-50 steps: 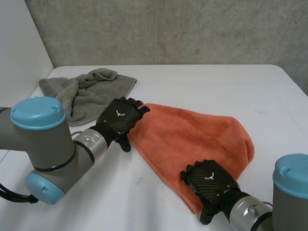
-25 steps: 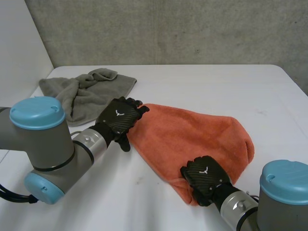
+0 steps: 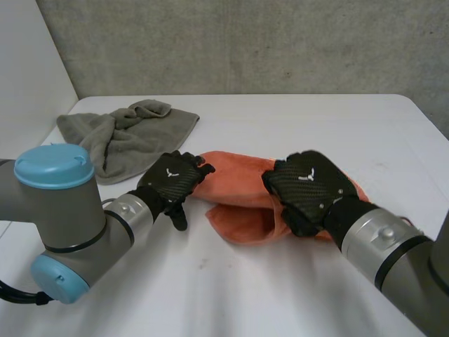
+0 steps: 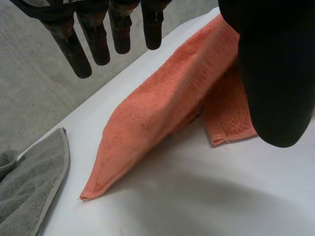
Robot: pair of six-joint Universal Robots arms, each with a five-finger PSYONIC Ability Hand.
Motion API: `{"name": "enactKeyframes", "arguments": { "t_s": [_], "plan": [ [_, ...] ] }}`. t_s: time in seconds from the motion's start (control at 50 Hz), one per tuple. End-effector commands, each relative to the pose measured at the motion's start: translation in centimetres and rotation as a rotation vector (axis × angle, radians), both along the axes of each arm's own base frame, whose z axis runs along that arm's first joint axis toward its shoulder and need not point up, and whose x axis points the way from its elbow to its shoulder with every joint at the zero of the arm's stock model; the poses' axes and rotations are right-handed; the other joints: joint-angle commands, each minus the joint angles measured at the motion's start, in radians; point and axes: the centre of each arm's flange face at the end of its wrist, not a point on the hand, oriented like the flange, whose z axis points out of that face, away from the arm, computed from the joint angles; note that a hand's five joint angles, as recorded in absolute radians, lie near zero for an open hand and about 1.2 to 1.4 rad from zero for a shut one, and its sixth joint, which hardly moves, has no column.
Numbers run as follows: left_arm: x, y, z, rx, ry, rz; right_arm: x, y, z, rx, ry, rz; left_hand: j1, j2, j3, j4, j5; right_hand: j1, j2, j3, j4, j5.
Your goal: Fold the laundry.
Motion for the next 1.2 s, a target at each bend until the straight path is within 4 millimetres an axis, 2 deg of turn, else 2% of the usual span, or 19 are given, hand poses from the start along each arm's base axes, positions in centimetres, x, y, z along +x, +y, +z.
{"name": "enactKeyframes", "arguments": {
  "t_s": [0.02,0.14,0.2,0.34,0.42,0.5,0.58,0.6,0.64,0.74,0.76,0.84,0.94,1.02,1.04,1.1,1.12,1.16,1.2],
  "plan": [
    [-0.1,-0.4,0.0,0.012,0.020,0.009,0.2,0.4,1.6,-0.021,-0.030,0.030,-0.003,-0.002,-0.006,0.000,-0.004,0.419,0.219,0.215,0.208,0.231],
    [-1.0,-1.5,-1.1,0.038,0.044,0.015,0.0,0.9,2.4,-0.034,-0.046,0.033,0.027,0.027,0.023,0.029,0.025,0.419,0.219,0.215,0.208,0.231],
    [-1.6,-2.2,-1.4,0.037,0.058,0.016,-0.1,1.1,2.6,-0.023,-0.059,0.029,0.123,0.124,0.120,0.126,0.121,0.419,0.219,0.215,0.208,0.231],
    [-3.4,-3.2,-2.8,0.076,0.107,0.000,-0.6,1.8,3.3,0.011,-0.087,0.019,0.660,0.661,0.657,0.663,0.658,0.419,0.219,0.215,0.208,0.231],
    [-4.1,-2.6,-3.2,0.084,0.109,-0.016,-0.8,2.0,3.6,0.006,-0.096,0.017,1.176,1.177,1.173,1.179,1.174,0.419,0.219,0.215,0.208,0.231],
    [-4.2,-2.7,-2.4,0.057,0.117,0.004,-1.0,1.8,3.6,0.011,-0.093,0.009,1.177,1.178,1.174,1.180,1.175,0.419,0.219,0.215,0.208,0.231],
    [-3.2,-2.7,2.0,-0.044,0.154,0.070,-1.7,0.7,3.7,0.013,-0.086,-0.035,1.177,1.178,1.174,1.180,1.175,0.419,0.219,0.215,0.208,0.231],
    [-2.7,-2.3,4.0,-0.083,0.175,0.086,-1.9,0.3,3.8,0.010,-0.086,-0.047,1.177,1.178,1.174,1.180,1.175,0.419,0.219,0.215,0.208,0.231],
    [-2.2,-1.6,5.9,-0.118,0.196,0.092,-2.3,-0.2,3.9,0.005,-0.085,-0.065,1.177,1.178,1.174,1.180,1.175,0.419,0.219,0.215,0.208,0.231],
    [-0.8,0.6,12.1,-0.248,0.285,0.088,-2.8,-2.3,6.3,-0.063,-0.127,-0.086,1.177,1.178,1.174,1.180,1.175,0.419,0.219,0.215,0.208,0.231],
    [-0.3,1.3,14.1,-0.289,0.312,0.088,-2.8,-2.5,6.7,-0.076,-0.134,-0.084,1.177,1.178,1.174,1.180,1.175,0.419,0.219,0.215,0.208,0.231],
    [0.7,3.1,17.9,-0.374,0.371,0.083,-2.8,-3.9,9.2,-0.145,-0.173,-0.084,1.177,1.178,1.174,1.180,1.175,0.419,0.219,0.215,0.208,0.231],
    [1.5,4.7,20.2,-0.424,0.409,0.076,-1.1,-7.2,10.5,-0.150,-0.215,-0.069,1.177,1.178,1.174,1.180,1.175,0.419,0.219,0.215,0.208,0.231],
    [2.0,4.7,20.5,-0.423,0.409,0.098,0.1,-9.8,10.5,-0.117,-0.251,-0.065,1.177,1.178,1.174,1.180,1.175,0.419,0.219,0.215,0.208,0.231],
    [2.1,4.6,20.5,-0.424,0.409,0.104,0.9,-10.7,10.0,-0.096,-0.260,-0.049,1.177,1.178,1.174,1.180,1.175,0.419,0.219,0.215,0.208,0.231],
    [2.9,3.8,19.7,-0.406,0.390,0.164,3.2,-11.1,8.8,-0.061,-0.268,0.011,1.177,1.178,1.174,1.180,1.175,0.419,0.219,0.215,0.208,0.231],
    [3.1,3.6,19.4,-0.401,0.384,0.180,5.1,-11.1,7.6,-0.040,-0.266,0.059,1.177,1.178,1.174,1.180,1.175,0.419,0.219,0.215,0.208,0.231],
    [3.7,3.1,18.6,-0.387,0.366,0.218,6.8,-11.2,6.3,-0.018,-0.257,0.099,1.177,1.178,1.174,1.180,1.175,0.419,0.219,0.215,0.208,0.231],
    [4.2,2.7,17.8,-0.371,0.348,0.240,9.0,-11.4,3.6,0.035,-0.231,0.148,1.177,1.178,1.174,1.180,1.175,0.419,0.219,0.215,0.208,0.231]
  ]
}}
